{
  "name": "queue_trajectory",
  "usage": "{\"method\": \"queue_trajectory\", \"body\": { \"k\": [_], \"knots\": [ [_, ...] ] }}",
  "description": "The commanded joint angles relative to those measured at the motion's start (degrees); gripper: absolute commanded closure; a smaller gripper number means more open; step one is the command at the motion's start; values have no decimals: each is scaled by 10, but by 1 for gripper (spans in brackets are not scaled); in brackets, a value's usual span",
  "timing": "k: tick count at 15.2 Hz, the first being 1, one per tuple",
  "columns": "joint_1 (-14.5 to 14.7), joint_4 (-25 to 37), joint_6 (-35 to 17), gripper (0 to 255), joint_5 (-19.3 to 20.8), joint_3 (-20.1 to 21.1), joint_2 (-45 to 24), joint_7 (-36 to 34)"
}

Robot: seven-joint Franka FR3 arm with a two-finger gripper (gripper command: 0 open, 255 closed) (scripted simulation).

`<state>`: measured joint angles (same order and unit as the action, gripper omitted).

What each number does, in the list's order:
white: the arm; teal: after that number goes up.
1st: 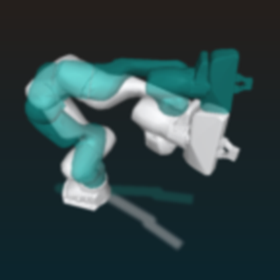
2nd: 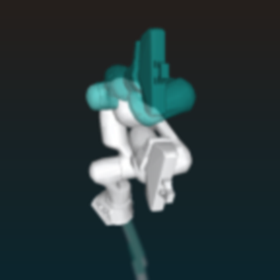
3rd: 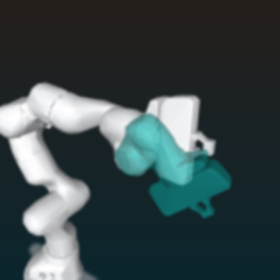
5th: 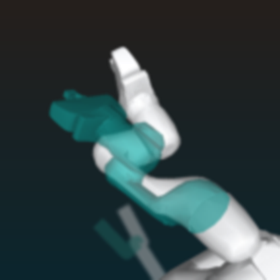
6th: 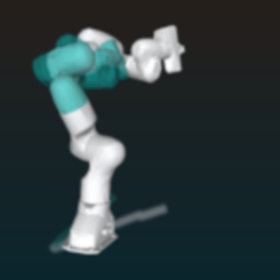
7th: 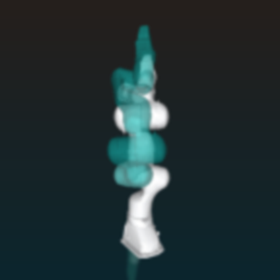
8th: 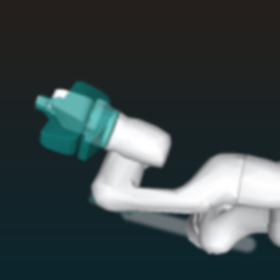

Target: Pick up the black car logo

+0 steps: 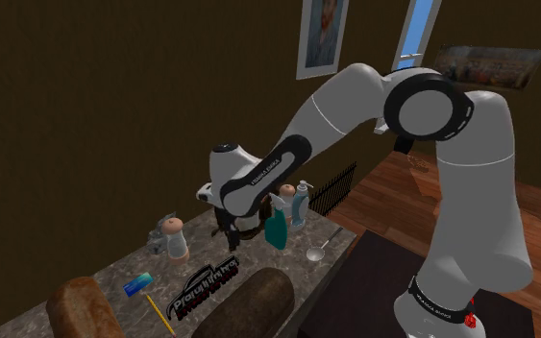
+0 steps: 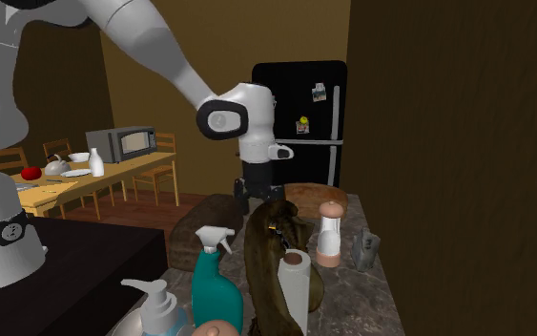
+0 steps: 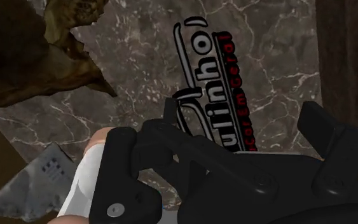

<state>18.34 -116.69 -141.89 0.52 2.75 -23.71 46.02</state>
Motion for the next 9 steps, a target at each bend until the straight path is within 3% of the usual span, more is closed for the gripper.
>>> {"method": "queue_trajectory", "body": {
  "k": [1, 9],
  "knots": [
    [9, 30, -9, 0, 13, 6, -40, 15],
    [50, 137, -40, 0, 69, 21, -183, 73]
  ]
}}
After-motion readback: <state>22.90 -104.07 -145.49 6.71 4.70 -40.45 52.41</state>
